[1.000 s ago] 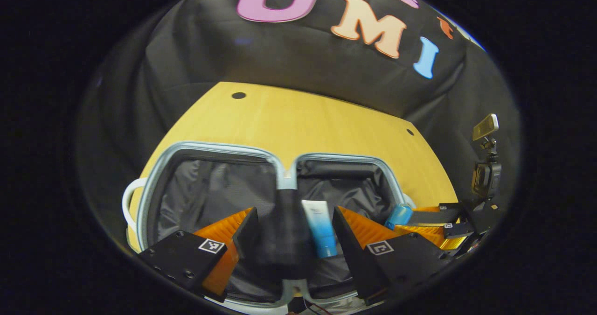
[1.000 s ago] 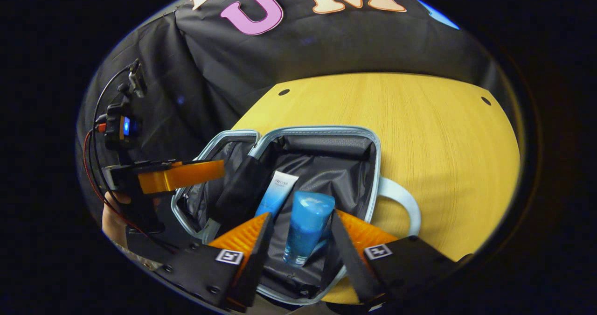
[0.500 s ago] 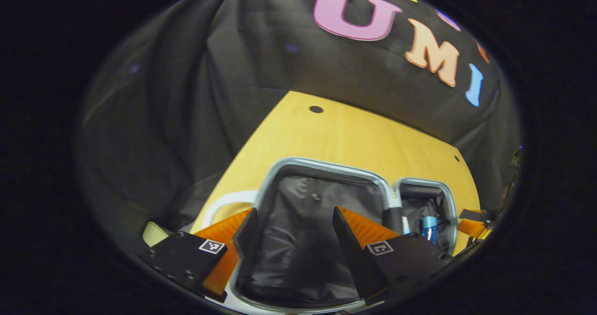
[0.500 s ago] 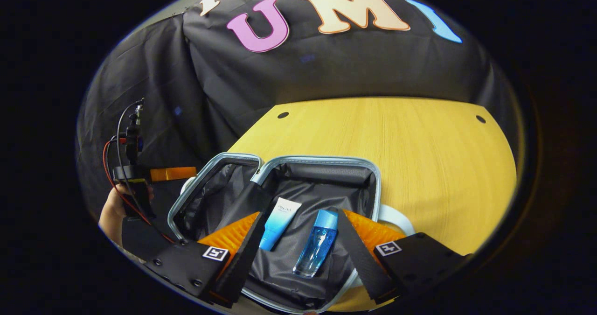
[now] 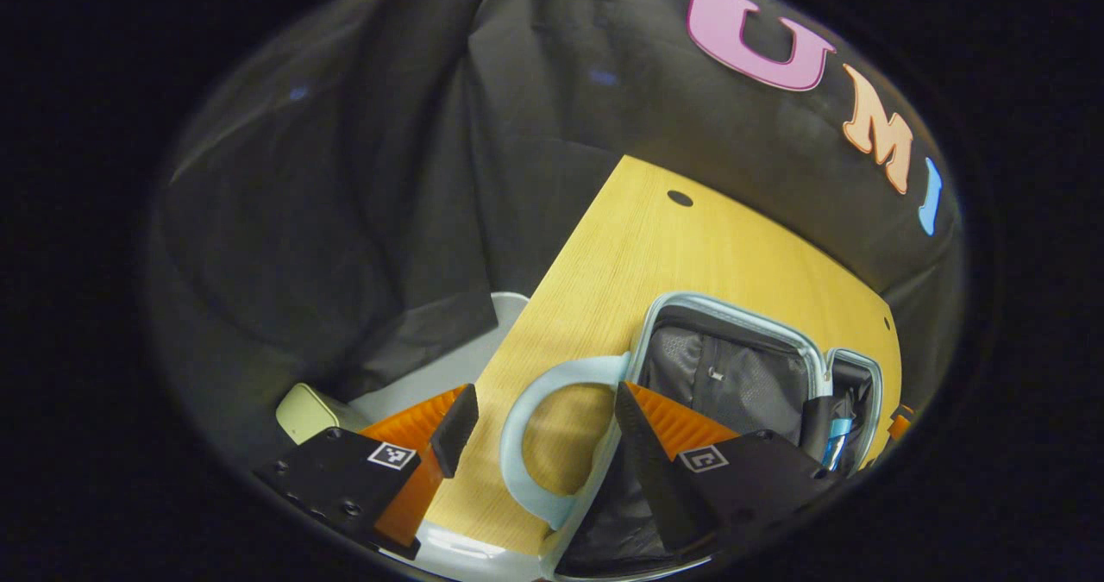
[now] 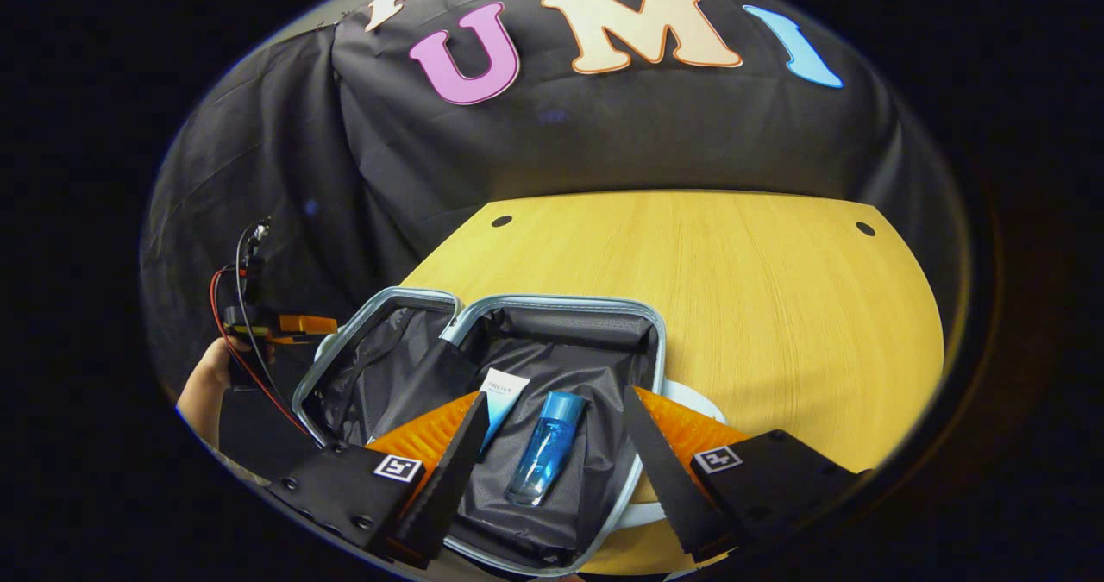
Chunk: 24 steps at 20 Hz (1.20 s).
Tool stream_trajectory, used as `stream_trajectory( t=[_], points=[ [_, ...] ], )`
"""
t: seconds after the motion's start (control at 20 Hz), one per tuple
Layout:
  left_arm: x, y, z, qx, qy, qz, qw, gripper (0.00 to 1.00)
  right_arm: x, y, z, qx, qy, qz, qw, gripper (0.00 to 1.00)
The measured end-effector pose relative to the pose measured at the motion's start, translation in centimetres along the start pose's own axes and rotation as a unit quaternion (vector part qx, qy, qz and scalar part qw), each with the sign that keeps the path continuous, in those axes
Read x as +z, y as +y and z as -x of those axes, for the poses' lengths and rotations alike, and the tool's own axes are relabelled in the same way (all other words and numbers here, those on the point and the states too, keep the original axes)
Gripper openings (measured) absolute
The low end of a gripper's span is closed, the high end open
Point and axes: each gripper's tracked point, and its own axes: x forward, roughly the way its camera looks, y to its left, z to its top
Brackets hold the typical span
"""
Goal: First open the suitcase, pack the skin care products into it, and then close the suitcase.
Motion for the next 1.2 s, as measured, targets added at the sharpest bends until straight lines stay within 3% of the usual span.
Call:
stream_trajectory(
  t=[0.1, 0.3, 0.4, 0.55, 0.8, 1.2],
  points=[
    [0.0, 0.8, -0.9, -0.003, 0.001, 0.011, 1.000, 0.95, 0.0, -0.3, 0.0, -0.004, 0.000, -0.002, 1.000, 0.98],
    [-1.7, 1.4, -2.8, -0.017, 0.034, 0.027, 0.999, 0.84, 0.0, -0.7, 0.2, -0.008, -0.002, 0.001, 1.000, 0.98],
    [-3.3, 1.9, -3.1, -0.013, 0.064, 0.021, 0.998, 0.67, 0.0, -1.0, 0.4, -0.011, -0.003, 0.000, 1.000, 0.98],
    [-3.8, 1.9, -3.6, -0.005, 0.074, 0.005, 0.997, 0.17, 0.6, -1.6, 0.6, -0.016, -0.012, -0.001, 1.000, 0.98],
    [-1.7, 0.7, -1.0, 0.000, 0.046, -0.025, 0.999, 0.08, 1.2, -2.3, 0.9, -0.011, -0.022, 0.006, 1.000, 0.98],
    [4.1, -4.1, 7.5, 0.007, -0.034, -0.101, 0.994, 0.07, 2.1, -4.0, 2.1, 0.017, -0.046, 0.017, 0.999, 0.98]
  ],
)
